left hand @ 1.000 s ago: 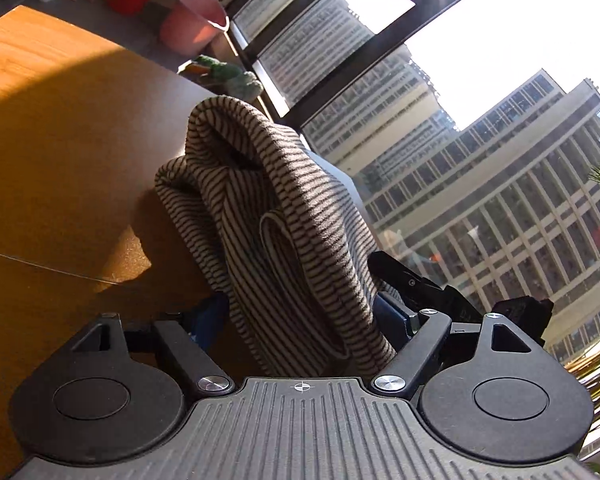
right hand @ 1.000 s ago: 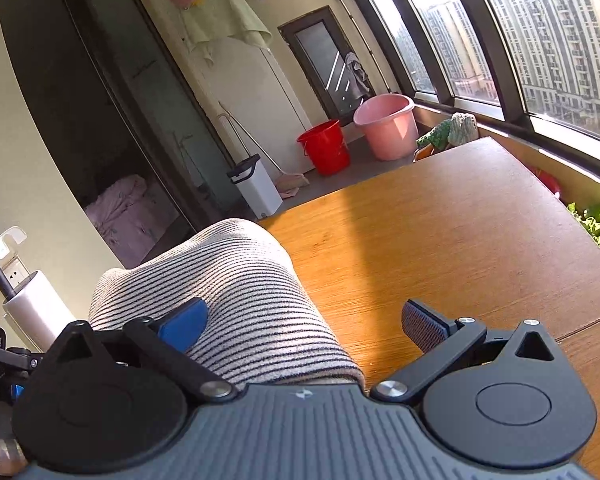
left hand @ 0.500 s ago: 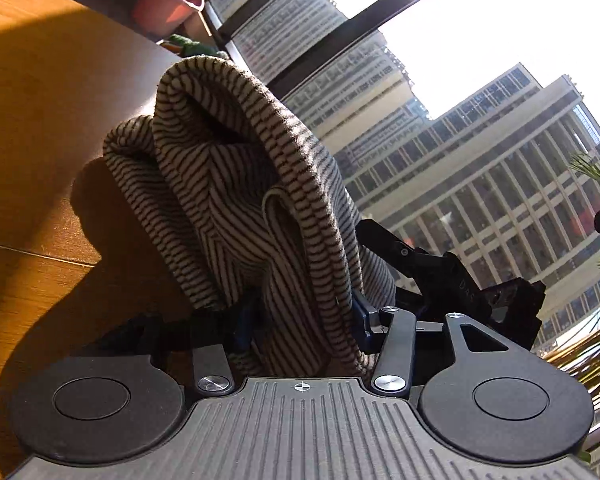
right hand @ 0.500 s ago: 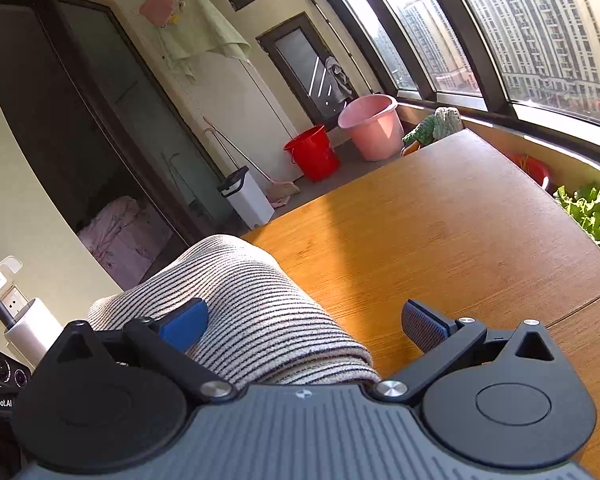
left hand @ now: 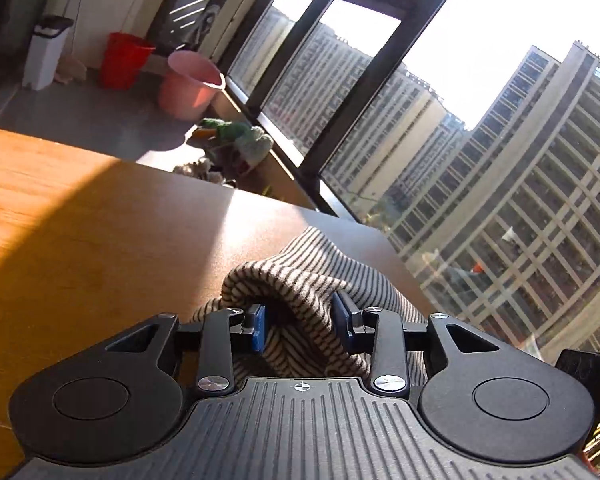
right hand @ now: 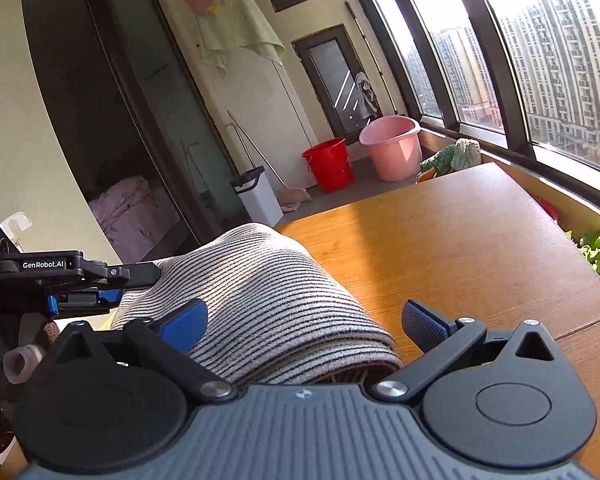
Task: Fold clothes
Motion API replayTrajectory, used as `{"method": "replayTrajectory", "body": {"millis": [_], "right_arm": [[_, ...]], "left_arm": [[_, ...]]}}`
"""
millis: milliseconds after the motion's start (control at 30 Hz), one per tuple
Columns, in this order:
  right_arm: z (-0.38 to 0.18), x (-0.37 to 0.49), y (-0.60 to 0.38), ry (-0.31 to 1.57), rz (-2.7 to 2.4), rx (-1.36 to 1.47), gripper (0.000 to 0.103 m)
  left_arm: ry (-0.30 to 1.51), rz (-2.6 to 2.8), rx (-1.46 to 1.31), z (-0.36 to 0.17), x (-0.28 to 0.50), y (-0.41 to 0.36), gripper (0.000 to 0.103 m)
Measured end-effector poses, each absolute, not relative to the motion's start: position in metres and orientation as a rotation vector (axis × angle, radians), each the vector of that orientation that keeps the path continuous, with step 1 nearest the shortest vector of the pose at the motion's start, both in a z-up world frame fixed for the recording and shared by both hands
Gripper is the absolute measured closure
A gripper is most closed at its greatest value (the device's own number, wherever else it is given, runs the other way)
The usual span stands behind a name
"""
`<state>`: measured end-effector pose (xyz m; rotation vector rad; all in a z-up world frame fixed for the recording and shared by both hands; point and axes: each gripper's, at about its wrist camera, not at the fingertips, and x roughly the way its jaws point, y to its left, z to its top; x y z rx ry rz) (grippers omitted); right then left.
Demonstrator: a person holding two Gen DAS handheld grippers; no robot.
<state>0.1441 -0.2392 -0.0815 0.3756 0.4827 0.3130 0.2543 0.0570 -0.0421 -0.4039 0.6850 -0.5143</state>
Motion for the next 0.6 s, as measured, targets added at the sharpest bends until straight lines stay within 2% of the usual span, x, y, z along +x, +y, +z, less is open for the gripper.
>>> {"method": "replayTrajectory", "body": {"millis": [267,367,400,433,467,600], "right_arm": [[-0.087,0.152,-0.235,0.524,0.337,0.361,0.000],[-0.087,0.152,-0.232,0.540,0.337,0.360,0.000],[-0.087,0.152,-0.231,0.549,0.338,0.360,0.000],[-0.088,0.153,-0.230,0.557,0.338,0.359,0.000],[-0.084,0.152,-0.229,0.551,0.364,0.325,0.000],[-0.063,0.157,-0.233,0.537,0.446,0.212,0.000]], "left_arm": [[0.696,-0.490,-0.411,-0.051,0.276,0.060,0.067],[0.716,-0.477,-0.470,-0.044,0.261,0.069,0.061],[0.730,-0.485,-0.495,-0.041,0.253,0.072,0.049],[0.744,-0.493,-0.520,-0.039,0.245,0.075,0.030],[0.758,-0.502,-0.546,-0.036,0.237,0.079,0.024],[0.844,-0.542,-0.612,-0.039,0.219,0.074,0.012]]}}
